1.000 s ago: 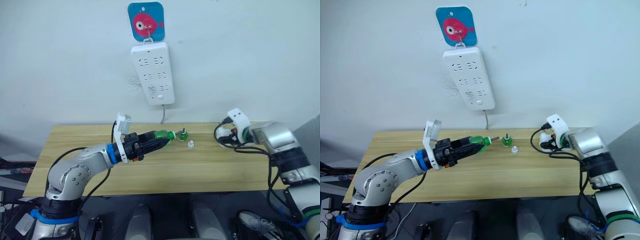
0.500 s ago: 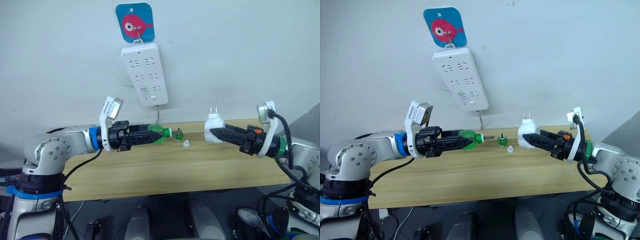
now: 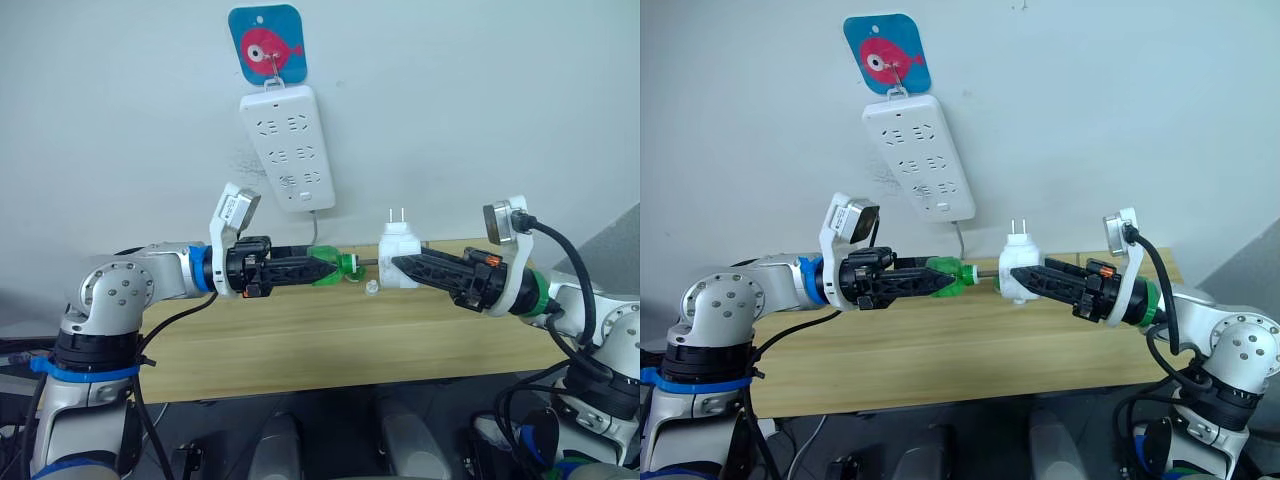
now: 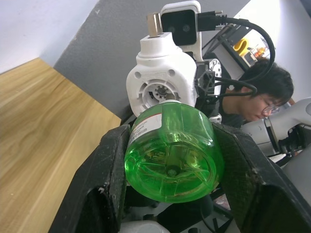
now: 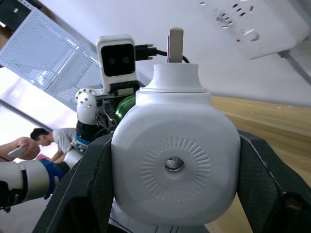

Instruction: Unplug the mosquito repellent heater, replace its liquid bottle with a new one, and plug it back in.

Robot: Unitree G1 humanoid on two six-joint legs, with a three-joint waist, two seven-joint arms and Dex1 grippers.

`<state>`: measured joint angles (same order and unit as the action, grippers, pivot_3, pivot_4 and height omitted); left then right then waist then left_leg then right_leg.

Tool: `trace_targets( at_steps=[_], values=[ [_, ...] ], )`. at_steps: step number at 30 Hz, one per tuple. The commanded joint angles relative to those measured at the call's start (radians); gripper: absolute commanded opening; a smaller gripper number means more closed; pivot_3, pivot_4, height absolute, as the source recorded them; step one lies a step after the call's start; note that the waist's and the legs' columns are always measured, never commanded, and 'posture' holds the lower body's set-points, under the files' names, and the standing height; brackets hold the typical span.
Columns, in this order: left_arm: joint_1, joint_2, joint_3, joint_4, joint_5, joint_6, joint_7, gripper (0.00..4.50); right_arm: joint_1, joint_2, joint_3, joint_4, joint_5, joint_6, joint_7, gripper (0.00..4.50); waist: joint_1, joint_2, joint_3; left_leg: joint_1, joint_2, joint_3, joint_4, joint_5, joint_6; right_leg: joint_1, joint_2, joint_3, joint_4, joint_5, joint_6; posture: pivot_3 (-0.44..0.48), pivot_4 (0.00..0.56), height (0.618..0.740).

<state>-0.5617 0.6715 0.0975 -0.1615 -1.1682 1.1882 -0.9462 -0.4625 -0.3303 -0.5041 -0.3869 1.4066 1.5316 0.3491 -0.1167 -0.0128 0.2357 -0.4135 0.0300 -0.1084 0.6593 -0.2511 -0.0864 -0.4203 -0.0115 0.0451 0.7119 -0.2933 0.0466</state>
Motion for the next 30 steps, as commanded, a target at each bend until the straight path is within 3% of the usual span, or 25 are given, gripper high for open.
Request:
trace_targets(
  at_steps=[1, 13, 30],
  values=[
    [-0.009, -0.01, 0.013, -0.037, -0.015, -0.009, 0.001, 2.3, 0.017, -0.038, 0.042, -0.004, 0.122, -0.079, -0.055, 2.95, 0.001, 0.0, 0.0, 0.0, 0.0, 0.0, 0.0, 0.0, 0.0, 0.0, 0.0, 0.0, 0.0, 0.0, 0.0, -0.149, 0.198, 0.725],
    [-0.004, -0.018, -0.002, -0.048, 0.009, -0.019, -0.021, 2.3, 0.068, -0.197, 0.22, 0.008, 0.338, -0.306, -0.161, 2.95, 0.002, 0.0, 0.0, 0.0, 0.0, 0.0, 0.0, 0.0, 0.0, 0.0, 0.0, 0.0, 0.0, 0.0, 0.0, -0.146, 0.193, 0.725],
    [-0.005, -0.028, -0.019, -0.025, 0.058, -0.057, -0.042, 2.3, 0.109, -0.351, 0.347, -0.036, 0.496, -0.47, -0.167, 2.95, 0.005, 0.0, 0.0, -0.001, 0.0, 0.0, 0.0, 0.0, 0.0, 0.0, 0.0, 0.0, -0.001, 0.0, 0.0, -0.15, 0.194, 0.725]
  ],
)
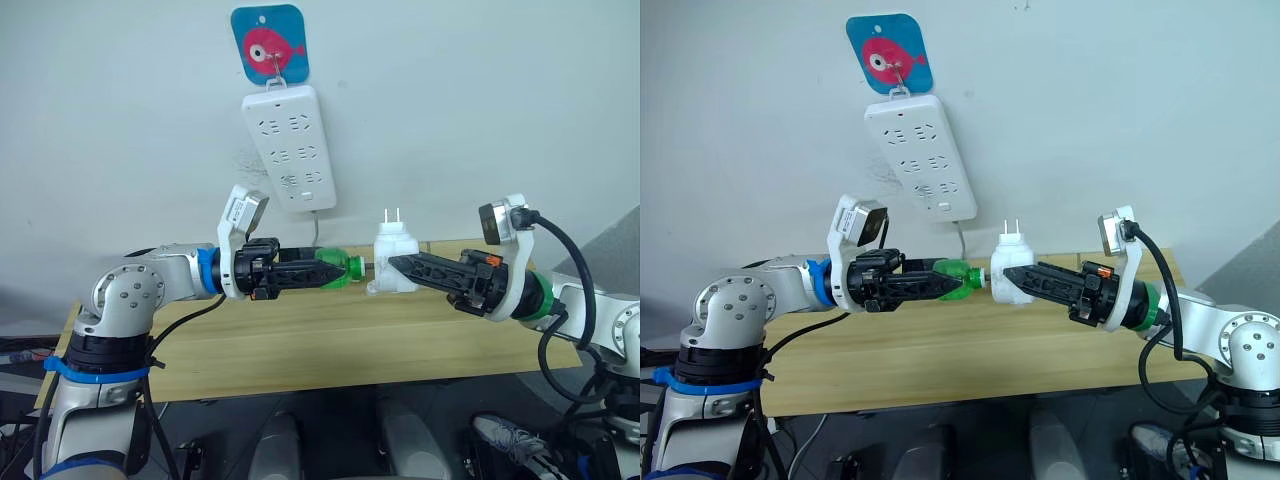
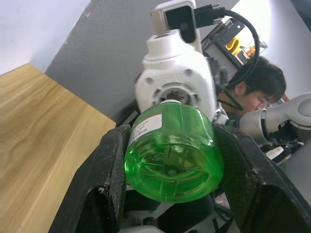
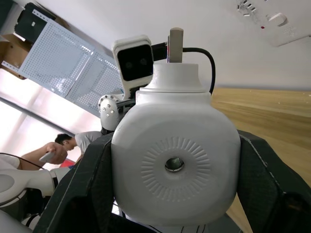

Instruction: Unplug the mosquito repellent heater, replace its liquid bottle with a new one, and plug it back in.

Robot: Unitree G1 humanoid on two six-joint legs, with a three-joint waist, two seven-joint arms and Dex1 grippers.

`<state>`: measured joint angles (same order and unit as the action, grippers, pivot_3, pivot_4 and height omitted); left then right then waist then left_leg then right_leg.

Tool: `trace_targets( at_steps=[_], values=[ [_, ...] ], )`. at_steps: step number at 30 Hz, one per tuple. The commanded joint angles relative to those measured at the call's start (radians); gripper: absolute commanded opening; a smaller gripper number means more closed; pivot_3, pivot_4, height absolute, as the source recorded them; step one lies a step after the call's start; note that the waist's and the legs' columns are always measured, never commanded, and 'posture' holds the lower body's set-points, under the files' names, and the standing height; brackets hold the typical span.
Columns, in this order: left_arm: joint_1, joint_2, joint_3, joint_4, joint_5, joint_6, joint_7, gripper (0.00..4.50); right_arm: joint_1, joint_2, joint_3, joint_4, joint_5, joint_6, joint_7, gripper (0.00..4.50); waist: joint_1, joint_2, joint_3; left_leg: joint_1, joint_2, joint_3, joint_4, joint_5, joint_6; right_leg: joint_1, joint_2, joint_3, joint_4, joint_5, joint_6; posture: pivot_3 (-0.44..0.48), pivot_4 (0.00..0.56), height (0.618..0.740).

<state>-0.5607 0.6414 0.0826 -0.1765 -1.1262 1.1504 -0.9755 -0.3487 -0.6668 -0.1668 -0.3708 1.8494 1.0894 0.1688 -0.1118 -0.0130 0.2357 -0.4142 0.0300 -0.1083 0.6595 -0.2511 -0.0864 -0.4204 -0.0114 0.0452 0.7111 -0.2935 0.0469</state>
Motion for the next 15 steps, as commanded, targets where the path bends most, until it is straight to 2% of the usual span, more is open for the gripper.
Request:
trace_targets(
  at_steps=[1, 15],
  values=[
    [-0.005, 0.003, -0.005, -0.011, 0.021, -0.022, -0.014, 2.3, -0.004, -0.018, 0.012, -0.05, 0.053, -0.035, 0.012, 2.95, 0.0, 0.0, 0.0, 0.0, 0.0, 0.0, 0.0, 0.0, 0.0, 0.0, 0.0, 0.0, 0.0, 0.0, 0.0, -0.149, 0.194, 0.725],
    [-0.038, -0.033, 0.043, -0.044, -0.09, 0.044, 0.021, 2.3, 0.01, -0.051, 0.048, -0.047, 0.009, -0.062, 0.039, 2.95, 0.003, 0.0, 0.0, 0.0, 0.0, 0.0, 0.0, 0.0, 0.0, 0.0, 0.0, 0.0, 0.0, 0.0, 0.0, -0.141, 0.195, 0.725]
  ],
)
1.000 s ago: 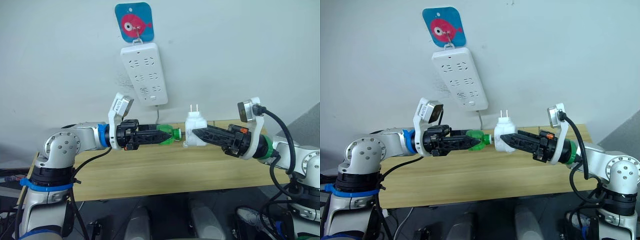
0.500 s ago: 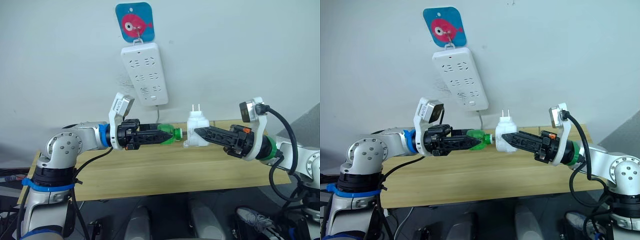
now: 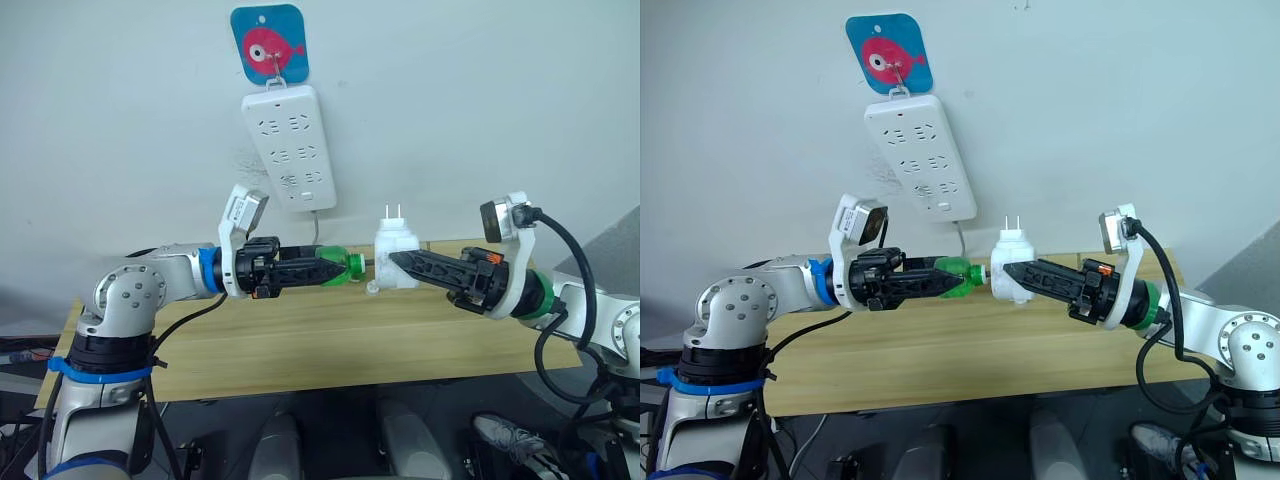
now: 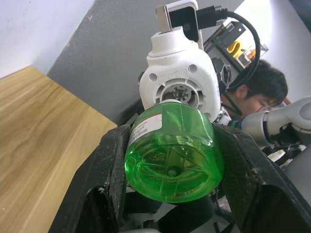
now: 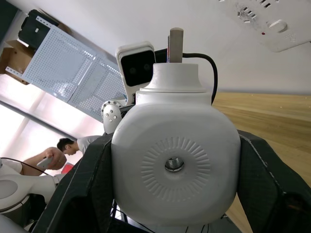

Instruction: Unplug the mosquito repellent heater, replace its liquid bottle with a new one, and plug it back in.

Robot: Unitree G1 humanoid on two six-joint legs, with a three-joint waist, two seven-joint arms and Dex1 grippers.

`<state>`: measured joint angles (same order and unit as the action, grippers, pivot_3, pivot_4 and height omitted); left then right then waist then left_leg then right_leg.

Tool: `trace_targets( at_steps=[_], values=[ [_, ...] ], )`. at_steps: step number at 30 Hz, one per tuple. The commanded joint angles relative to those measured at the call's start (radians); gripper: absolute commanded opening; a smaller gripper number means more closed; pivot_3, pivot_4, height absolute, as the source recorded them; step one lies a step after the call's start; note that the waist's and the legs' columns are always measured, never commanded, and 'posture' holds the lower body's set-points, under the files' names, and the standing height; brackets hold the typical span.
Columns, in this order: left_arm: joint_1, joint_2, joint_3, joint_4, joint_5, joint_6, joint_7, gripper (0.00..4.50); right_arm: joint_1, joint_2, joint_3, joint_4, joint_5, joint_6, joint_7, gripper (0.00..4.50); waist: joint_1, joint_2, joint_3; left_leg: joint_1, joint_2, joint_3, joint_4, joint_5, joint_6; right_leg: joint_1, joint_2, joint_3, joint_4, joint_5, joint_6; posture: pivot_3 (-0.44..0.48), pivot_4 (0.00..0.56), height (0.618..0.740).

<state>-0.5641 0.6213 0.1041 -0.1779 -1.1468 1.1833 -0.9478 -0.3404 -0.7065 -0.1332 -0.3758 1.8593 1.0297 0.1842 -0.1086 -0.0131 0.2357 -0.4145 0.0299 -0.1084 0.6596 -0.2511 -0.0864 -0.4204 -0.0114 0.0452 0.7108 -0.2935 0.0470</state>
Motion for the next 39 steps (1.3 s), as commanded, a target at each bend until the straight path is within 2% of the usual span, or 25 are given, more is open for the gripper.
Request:
trace_targets(
  at_steps=[1, 9, 15, 33, 34, 36, 37, 39],
  values=[
    [-0.038, -0.013, 0.025, -0.041, -0.073, 0.015, -0.006, 2.3, 0.003, -0.013, 0.015, -0.042, -0.002, -0.003, 0.025, 2.95, 0.0, 0.0, 0.0, 0.0, 0.0, 0.0, 0.0, 0.0, 0.0, 0.0, 0.0, 0.0, 0.0, 0.0, 0.0, -0.141, 0.195, 0.725],
    [-0.035, -0.003, 0.021, -0.063, -0.105, 0.048, -0.008, 2.3, 0.017, -0.03, 0.02, -0.033, -0.027, -0.005, 0.051, 2.95, 0.002, 0.0, 0.0, 0.0, 0.0, 0.0, 0.0, 0.0, 0.0, 0.0, 0.0, 0.0, 0.0, 0.0, 0.0, -0.139, 0.196, 0.725],
    [-0.031, -0.022, 0.003, -0.063, -0.065, 0.021, 0.016, 2.3, 0.014, -0.03, 0.032, -0.05, -0.012, -0.013, 0.052, 2.95, 0.003, 0.0, 0.0, 0.0, 0.0, 0.0, 0.0, 0.0, 0.0, 0.0, 0.0, 0.0, 0.0, 0.0, 0.0, -0.139, 0.196, 0.725],
    [0.002, -0.053, -0.071, -0.105, 0.03, -0.077, -0.045, 2.3, -0.027, -0.057, 0.106, -0.067, 0.074, -0.006, 0.016, 2.95, 0.004, 0.0, 0.0, 0.0, 0.0, 0.0, 0.0, 0.0, 0.0, 0.0, 0.0, 0.0, 0.0, 0.0, 0.0, -0.145, 0.198, 0.725],
    [0.004, -0.055, -0.07, -0.1, 0.037, -0.085, -0.045, 2.3, -0.025, -0.065, 0.107, -0.065, 0.081, -0.006, 0.012, 3.67, 0.004, 0.0, 0.0, 0.0, 0.0, 0.0, 0.0, 0.0, 0.0, 0.0, 0.0, 0.0, 0.0, 0.0, 0.0, -0.144, 0.199, 0.725],
    [0.008, -0.058, -0.066, -0.087, 0.047, -0.098, -0.042, 2.3, -0.021, -0.085, 0.109, -0.061, 0.087, -0.001, 0.013, 4.26, 0.004, 0.0, 0.0, 0.0, 0.0, 0.0, 0.0, 0.0, 0.0, 0.0, 0.0, 0.0, 0.0, 0.0, 0.0, -0.144, 0.199, 0.725],
    [0.009, -0.06, -0.062, -0.082, 0.051, -0.102, -0.039, 2.3, -0.018, -0.094, 0.111, -0.061, 0.091, -0.001, 0.014, 4.5, 0.004, 0.0, 0.0, 0.0, 0.0, 0.0, 0.0, 0.0, 0.0, 0.0, 0.0, 0.0, 0.0, 0.0, 0.0, -0.142, 0.199, 0.725],
    [0.009, -0.066, -0.051, -0.062, 0.059, -0.113, -0.028, 2.3, -0.011, -0.109, 0.111, -0.061, 0.097, -0.001, 0.011, 4.5, 0.005, 0.0, 0.0, 0.0, 0.0, 0.0, 0.0, 0.0, 0.0, 0.0, 0.0, 0.0, 0.0, 0.0, 0.0, -0.142, 0.199, 0.725]
  ],
)
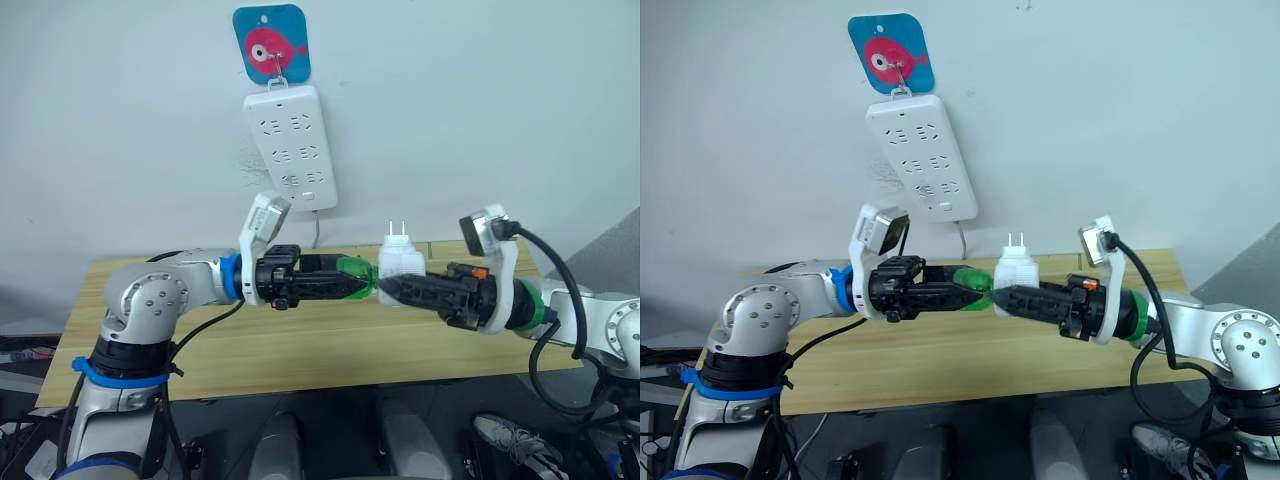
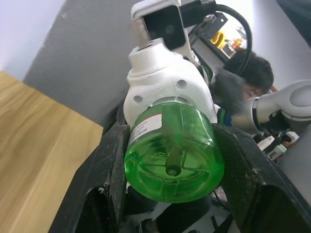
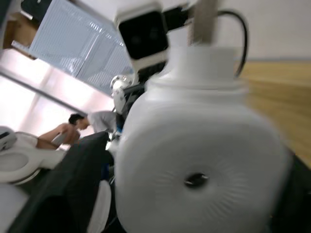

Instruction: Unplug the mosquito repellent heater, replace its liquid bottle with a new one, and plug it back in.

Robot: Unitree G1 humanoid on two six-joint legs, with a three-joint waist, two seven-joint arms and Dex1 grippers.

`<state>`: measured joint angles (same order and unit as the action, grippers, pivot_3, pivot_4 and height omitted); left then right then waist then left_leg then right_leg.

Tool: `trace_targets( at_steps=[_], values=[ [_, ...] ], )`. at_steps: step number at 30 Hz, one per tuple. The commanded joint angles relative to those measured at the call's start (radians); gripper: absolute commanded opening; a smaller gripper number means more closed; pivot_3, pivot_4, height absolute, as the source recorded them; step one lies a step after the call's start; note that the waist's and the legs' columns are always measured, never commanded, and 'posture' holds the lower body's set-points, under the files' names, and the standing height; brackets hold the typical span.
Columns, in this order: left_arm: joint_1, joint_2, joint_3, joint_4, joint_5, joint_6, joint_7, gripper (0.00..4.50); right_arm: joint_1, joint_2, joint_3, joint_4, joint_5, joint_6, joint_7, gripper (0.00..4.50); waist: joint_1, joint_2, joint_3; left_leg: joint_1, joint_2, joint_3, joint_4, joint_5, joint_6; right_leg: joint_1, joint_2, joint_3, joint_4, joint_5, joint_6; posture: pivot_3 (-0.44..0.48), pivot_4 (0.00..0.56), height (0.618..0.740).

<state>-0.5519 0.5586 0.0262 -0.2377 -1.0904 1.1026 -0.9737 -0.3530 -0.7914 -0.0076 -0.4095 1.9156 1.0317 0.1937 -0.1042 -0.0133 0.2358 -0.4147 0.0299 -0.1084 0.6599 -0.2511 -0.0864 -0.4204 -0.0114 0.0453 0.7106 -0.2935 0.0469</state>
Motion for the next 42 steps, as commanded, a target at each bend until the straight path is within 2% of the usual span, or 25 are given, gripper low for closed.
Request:
trace_targets(
  at_steps=[1, 7, 10, 12, 14, 18, 20, 24, 27, 31, 35, 42],
  values=[
    [-0.005, -0.012, 0.039, 0.013, -0.001, -0.035, 0.012, 2.3, 0.007, -0.034, -0.019, -0.029, 0.034, -0.005, -0.002, 4.5, 0.001, 0.0, 0.0, 0.0, 0.0, 0.0, 0.0, 0.0, 0.0, 0.0, 0.0, 0.0, 0.0, 0.0, 0.0, -0.141, 0.2, 0.725],
    [-0.018, -0.053, 0.071, 0.058, -0.02, -0.039, 0.073, 2.3, 0.032, -0.076, -0.047, -0.053, -0.028, -0.007, 0.029, 4.5, 0.006, 0.0, 0.0, 0.0, 0.0, 0.0, 0.0, 0.0, 0.0, 0.0, 0.0, 0.0, 0.0, 0.0, 0.0, -0.147, 0.199, 0.725],
    [-0.028, -0.076, 0.085, 0.078, -0.01, -0.046, 0.104, 2.3, 0.088, -0.124, -0.064, -0.14, -0.228, 0.003, 0.136, 4.5, 0.013, 0.0, 0.0, 0.0, 0.0, 0.0, 0.0, 0.0, 0.0, 0.0, 0.0, 0.0, -0.001, 0.0, 0.0, -0.152, 0.198, 0.725],
    [-0.039, -0.079, 0.084, 0.091, 0.013, -0.059, 0.117, 2.3, 0.163, -0.193, -0.036, -0.204, -0.484, -0.051, 0.25, 4.33, 0.017, 0.0, 0.0, 0.0, 0.0, 0.0, 0.0, 0.0, 0.0, 0.0, 0.0, -0.001, -0.001, 0.0, 0.0, -0.157, 0.196, 0.725],
    [-0.045, -0.071, 0.081, 0.096, 0.01, -0.047, 0.11, 2.3, 0.221, -0.234, -0.01, -0.208, -0.697, -0.145, 0.343, 3.89, 0.018, 0.0, 0.0, 0.0, 0.0, -0.001, 0.0, 0.0, 0.0, 0.0, 0.0, -0.001, -0.002, 0.0, 0.0, -0.162, 0.196, 0.725],
    [-0.046, -0.043, 0.075, 0.084, -0.027, 0.006, 0.083, 2.3, 0.226, -0.166, -0.005, -0.121, -0.964, -0.324, 0.363, 2.37, 0.013, 0.0, 0.0, 0.0, 0.0, 0.001, 0.001, 0.0, 0.0, 0.001, 0.0, 0.001, -0.004, -0.002, 0.006, -0.169, 0.196, 0.725],
    [-0.046, -0.028, 0.072, 0.072, -0.05, 0.038, 0.067, 2.3, 0.179, -0.111, -0.004, -0.073, -1.028, -0.377, 0.381, 1.63, 0.009, 0.0, 0.0, 0.0, 0.0, 0.001, 0.001, 0.0, 0.0, 0.001, 0.0, 0.001, -0.004, -0.002, 0.006, -0.169, 0.195, 0.725],
    [-0.058, -0.008, 0.082, 0.068, -0.125, 0.12, 0.059, 2.3, 0.003, -0.005, 0.002, 0.057, -1.034, -0.371, 0.447, 0.1, -0.004, 0.0, 0.0, 0.0, 0.0, 0.001, 0.001, 0.0, 0.0, 0.001, 0.001, 0.001, -0.003, 0.001, 0.001, -0.17, 0.193, 0.725],
    [-0.067, -0.002, 0.082, 0.065, -0.152, 0.149, 0.063, 2.3, -0.07, 0.044, 0.042, 0.113, -1.098, -0.391, 0.503, 0.0, -0.005, 0.0, 0.0, 0.0, 0.0, 0.0, 0.0, 0.0, 0.0, 0.001, 0.001, 0.0, -0.003, 0.001, 0.001, -0.163, 0.191, 0.725],
    [-0.074, -0.004, 0.085, 0.068, -0.167, 0.163, 0.078, 2.3, -0.108, 0.081, 0.078, 0.09, -1.091, -0.354, 0.583, 0.0, -0.003, 0.0, 0.0, -0.001, 0.0, 0.0, 0.0, 0.0, 0.0, 0.0, -0.001, -0.001, -0.003, 0.0, 0.001, -0.158, 0.191, 0.725],
    [-0.072, -0.012, 0.097, 0.081, -0.164, 0.153, 0.105, 2.3, -0.093, 0.089, 0.068, -0.01, -0.996, -0.256, 0.62, 0.0, -0.002, 0.0, 0.0, -0.001, 0.0, -0.001, 0.001, 0.0, 0.0, 0.001, -0.001, -0.001, -0.002, 0.001, 0.001, -0.149, 0.194, 0.725],
    [-0.051, -0.017, 0.103, 0.081, -0.134, 0.122, 0.133, 2.3, -0.064, 0.083, 0.001, -0.11, -0.862, -0.142, 0.595, 0.0, -0.002, 0.0, 0.0, 0.0, 0.0, -0.001, 0.001, 0.0, 0.0, 0.001, -0.001, -0.001, -0.002, 0.001, 0.001, -0.155, 0.197, 0.725]
  ],
)
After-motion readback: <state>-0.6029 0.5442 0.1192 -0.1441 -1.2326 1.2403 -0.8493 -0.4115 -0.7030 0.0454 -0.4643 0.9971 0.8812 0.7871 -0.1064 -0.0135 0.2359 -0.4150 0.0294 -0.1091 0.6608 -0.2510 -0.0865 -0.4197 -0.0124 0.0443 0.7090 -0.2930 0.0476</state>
